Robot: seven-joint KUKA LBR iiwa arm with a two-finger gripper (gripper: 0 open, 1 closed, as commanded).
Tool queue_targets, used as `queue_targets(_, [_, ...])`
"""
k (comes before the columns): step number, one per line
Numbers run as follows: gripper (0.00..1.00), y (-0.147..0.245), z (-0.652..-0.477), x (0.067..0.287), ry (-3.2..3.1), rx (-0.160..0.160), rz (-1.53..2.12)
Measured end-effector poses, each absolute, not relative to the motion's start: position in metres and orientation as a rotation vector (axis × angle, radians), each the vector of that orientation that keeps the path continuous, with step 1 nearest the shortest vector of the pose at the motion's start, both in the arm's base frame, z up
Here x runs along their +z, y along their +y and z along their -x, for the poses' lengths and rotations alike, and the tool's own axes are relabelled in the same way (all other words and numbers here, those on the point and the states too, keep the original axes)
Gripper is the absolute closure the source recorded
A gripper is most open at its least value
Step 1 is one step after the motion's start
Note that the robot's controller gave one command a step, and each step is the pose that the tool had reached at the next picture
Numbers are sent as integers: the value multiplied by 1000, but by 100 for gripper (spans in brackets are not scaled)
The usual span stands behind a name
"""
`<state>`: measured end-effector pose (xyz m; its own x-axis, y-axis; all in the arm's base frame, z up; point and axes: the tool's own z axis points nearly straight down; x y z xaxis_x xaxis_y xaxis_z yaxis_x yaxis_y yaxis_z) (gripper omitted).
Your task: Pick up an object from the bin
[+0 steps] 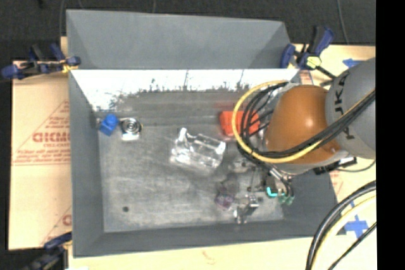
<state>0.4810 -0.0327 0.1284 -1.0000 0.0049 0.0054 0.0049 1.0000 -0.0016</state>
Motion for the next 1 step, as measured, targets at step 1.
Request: queue_targets(1, [0, -44, -476, 84, -3113, -5, 462])
